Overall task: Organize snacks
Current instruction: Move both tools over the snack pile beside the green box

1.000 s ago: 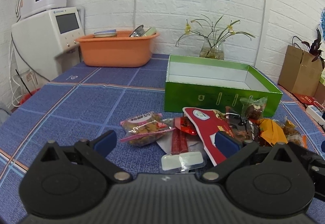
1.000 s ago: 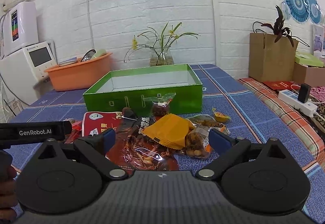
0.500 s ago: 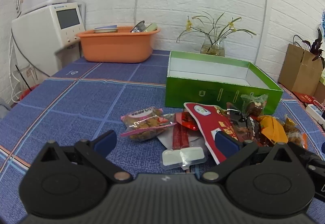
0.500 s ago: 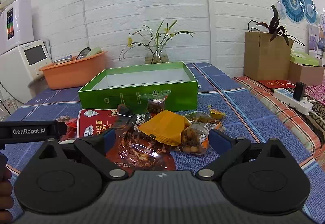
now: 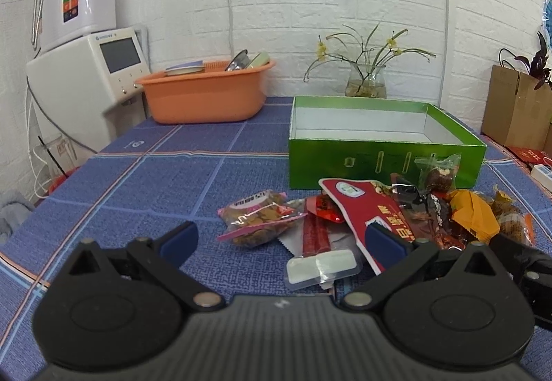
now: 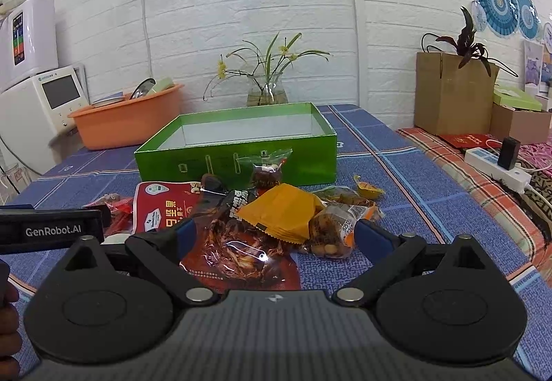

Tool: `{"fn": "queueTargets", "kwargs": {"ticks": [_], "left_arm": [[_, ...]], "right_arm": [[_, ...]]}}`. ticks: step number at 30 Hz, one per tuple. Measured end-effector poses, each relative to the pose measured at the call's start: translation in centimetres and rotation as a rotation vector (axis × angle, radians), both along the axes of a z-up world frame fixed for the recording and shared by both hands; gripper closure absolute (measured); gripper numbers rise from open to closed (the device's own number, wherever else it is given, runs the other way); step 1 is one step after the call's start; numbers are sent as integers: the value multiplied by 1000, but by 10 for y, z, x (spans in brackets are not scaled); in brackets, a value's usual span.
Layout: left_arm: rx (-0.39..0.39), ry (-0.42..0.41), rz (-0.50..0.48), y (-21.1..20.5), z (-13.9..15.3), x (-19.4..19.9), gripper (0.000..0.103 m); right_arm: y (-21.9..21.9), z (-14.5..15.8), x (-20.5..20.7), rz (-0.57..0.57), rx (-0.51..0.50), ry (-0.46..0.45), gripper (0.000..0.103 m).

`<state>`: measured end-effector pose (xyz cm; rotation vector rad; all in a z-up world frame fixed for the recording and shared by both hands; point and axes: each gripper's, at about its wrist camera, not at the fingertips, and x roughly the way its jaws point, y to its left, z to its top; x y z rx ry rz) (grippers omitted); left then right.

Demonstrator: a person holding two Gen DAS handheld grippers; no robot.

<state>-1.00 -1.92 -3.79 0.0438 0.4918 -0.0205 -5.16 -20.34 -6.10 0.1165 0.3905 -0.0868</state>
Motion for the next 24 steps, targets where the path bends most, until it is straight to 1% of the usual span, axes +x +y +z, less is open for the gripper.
{"fn": "queueTargets", "kwargs": {"ticks": [4,7,10,12,20,24], "left_arm": [[3,8,-13,-1,-1,0,0],[2,-14,-34,-1,-4,-6,0],[21,-27,-42,-2,-8,-13,0],[25,-17,-45,-2,-10,-12,0],[-2,22,-34,2,-14,-5,0],[3,25,-37,1,-15,-5,0]], "right_arm": [[-1,-1,0,-7,7,5,0],[-4,-2,-2,29,35,-2,0],[-4,-2,-2,54,55,4,0],[-3,-3,-1,48,51,10,0],[-2,-6,2,23,36,30,0],[-3,-6,2,36,43,28,0]]}}
